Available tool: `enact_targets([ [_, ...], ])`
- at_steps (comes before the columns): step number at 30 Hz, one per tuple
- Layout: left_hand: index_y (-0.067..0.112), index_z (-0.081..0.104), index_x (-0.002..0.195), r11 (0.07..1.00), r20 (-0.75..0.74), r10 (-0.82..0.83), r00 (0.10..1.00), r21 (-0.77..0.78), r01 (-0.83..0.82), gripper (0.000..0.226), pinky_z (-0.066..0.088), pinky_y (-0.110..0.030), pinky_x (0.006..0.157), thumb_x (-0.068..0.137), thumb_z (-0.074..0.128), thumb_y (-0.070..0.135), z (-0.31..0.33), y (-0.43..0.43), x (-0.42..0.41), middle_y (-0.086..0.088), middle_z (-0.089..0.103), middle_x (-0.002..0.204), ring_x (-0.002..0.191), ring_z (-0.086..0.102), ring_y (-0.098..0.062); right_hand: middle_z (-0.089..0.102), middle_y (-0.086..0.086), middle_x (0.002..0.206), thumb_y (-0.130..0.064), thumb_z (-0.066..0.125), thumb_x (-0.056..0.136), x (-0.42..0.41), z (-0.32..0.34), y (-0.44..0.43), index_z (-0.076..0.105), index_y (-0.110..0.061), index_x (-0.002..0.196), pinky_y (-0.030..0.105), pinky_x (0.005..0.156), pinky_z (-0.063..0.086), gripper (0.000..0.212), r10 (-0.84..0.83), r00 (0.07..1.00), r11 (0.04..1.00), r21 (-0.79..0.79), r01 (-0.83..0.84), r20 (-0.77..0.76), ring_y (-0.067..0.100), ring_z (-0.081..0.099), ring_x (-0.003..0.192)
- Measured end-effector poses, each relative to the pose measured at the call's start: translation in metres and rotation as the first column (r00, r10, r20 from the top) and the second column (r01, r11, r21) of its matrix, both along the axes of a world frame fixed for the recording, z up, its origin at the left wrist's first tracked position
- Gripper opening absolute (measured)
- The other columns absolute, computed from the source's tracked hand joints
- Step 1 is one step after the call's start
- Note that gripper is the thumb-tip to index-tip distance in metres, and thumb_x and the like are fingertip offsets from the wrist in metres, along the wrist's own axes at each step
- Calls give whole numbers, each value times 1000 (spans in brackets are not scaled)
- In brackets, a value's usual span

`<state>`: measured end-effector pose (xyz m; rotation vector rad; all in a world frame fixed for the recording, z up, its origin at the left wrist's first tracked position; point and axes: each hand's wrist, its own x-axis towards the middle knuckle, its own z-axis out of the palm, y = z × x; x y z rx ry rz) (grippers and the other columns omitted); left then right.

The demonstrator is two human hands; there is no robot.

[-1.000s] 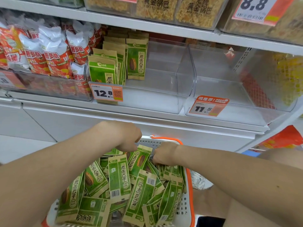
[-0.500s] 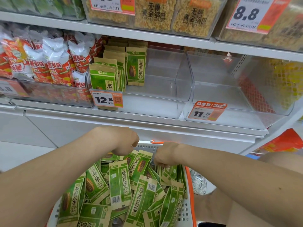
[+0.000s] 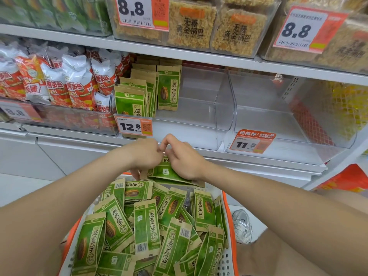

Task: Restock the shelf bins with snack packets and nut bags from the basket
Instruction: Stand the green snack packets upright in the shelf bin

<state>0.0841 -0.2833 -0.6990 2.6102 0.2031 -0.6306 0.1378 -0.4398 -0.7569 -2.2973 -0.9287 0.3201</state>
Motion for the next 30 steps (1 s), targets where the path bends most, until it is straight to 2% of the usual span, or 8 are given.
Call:
enact_targets([
  [3, 1, 69, 85, 920, -2, 280, 960, -287, -269, 35, 57, -32, 46, 105, 60, 27, 15, 6, 3, -10, 64, 54, 46, 67, -25, 62, -4, 65, -14, 42, 103, -6, 10, 3, 54, -26, 105, 40, 62, 39, 18, -85, 996, 988, 125, 89, -37, 15, 53, 67],
  [7, 0, 73, 100, 712, -54, 529, 847, -514, -478, 15, 55, -25, 42, 103, 64, 12, 25, 11, 7, -7, 70, 57, 45, 67, -15, 69, -2, 80, -31, 49, 104, -5, 32, 7, 68, -21, 95, 37, 74, 47, 23, -114, 993, 959, 264, 100, 39, 15, 61, 78],
  [10, 3, 67, 96, 389, -244, 649, 720, -708, -590, 14, 51, -19, 38, 105, 59, 8, 31, 19, 13, -3, 64, 52, 38, 59, -5, 62, -1, 72, -44, 45, 103, -2, 51, 3, 68, -20, 85, 36, 68, 45, 38, -50, 993, 939, 343, 10, 107, 15, 56, 70],
  [14, 3, 64, 93, -96, -444, 669, 596, -847, -523, 28, 50, -16, 38, 112, 45, 10, 43, 24, 17, -3, 61, 55, 38, 56, -3, 67, -8, 86, -53, 47, 104, 5, 54, -2, 64, -27, 108, 36, 69, 50, 31, -84, 957, 952, 306, -5, 278, 14, 63, 78],
  [17, 7, 65, 97, -28, -353, 697, 624, -883, -468, 31, 49, -22, 38, 109, 39, 17, 45, 20, 13, -3, 57, 61, 42, 53, -8, 64, -8, 79, -45, 41, 110, 11, 53, 2, 61, -25, 97, 39, 67, 47, 31, -245, 923, 918, 377, 122, 297, 21, 61, 73],
  [22, 14, 70, 95, 535, 149, 639, 755, -791, -297, 42, 47, -29, 47, 106, 51, 50, 44, 9, 8, -4, 53, 65, 54, 49, -16, 60, -3, 64, -29, 47, 110, 16, 60, 7, 61, -15, 76, 37, 61, 41, 39, -423, 901, 821, 463, 334, 100, 19, 54, 64],
  [25, 15, 66, 122, 554, 246, 623, 743, -809, -196, 27, 57, -30, 53, 110, 52, 34, 37, 8, 9, -8, 63, 81, 58, 54, -13, 67, -1, 71, -39, 50, 108, 16, 69, 9, 67, -13, 86, 39, 67, 51, 38, -371, 928, 847, 427, 317, 46, 16, 59, 67],
  [30, 14, 69, 121, 564, 325, 629, 706, -816, -127, 23, 63, -31, 60, 107, 60, 30, 41, 23, 14, 4, 68, 71, 58, 59, -6, 71, -11, 112, -43, 66, 99, 21, 87, 0, 53, -25, 124, 40, 88, 56, 33, -123, 987, 980, 168, 105, 103, 15, 68, 102],
])
